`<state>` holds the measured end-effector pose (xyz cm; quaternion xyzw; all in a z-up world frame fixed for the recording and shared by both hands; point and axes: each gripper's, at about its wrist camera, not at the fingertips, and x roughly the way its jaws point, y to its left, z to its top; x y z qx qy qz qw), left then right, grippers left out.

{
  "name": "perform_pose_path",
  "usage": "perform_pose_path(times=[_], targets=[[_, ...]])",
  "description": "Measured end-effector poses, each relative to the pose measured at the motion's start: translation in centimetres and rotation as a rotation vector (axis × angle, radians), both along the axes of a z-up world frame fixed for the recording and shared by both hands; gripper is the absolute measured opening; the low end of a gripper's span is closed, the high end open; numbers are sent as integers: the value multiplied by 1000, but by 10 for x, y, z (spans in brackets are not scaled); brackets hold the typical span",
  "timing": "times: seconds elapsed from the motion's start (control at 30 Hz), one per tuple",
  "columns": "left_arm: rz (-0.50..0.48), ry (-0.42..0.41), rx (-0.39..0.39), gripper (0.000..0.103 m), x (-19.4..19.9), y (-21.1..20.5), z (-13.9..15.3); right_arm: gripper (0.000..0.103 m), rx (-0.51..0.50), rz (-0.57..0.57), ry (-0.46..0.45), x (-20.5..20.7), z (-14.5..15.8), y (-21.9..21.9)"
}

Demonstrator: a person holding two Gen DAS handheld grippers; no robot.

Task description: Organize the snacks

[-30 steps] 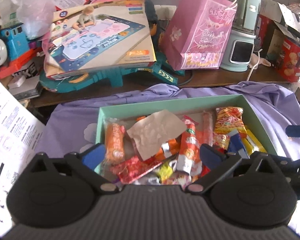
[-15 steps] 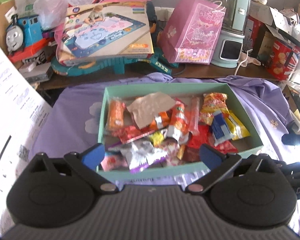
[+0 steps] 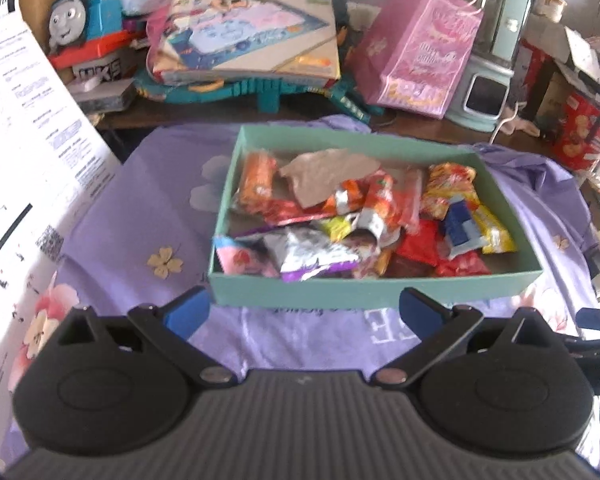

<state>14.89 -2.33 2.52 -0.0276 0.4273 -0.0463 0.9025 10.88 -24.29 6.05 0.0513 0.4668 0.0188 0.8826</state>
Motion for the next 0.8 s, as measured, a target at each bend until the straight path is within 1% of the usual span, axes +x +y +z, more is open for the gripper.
perform_pose_path(times=[0.1,0.33,0.67,0.8], targets=[[12,22,22,103,1,2,-8,103,-8,-4,18,1,-8,2],[5,33,86,103,3,-6,-20,103,-4,-23,55,5,-22,1],[10,65,100,103,7,-8,-33,103,-12,-33,77,7,-30,1],[19,66,116,103,8,-7,-35,103,-14,-35,81,8,-31,2]])
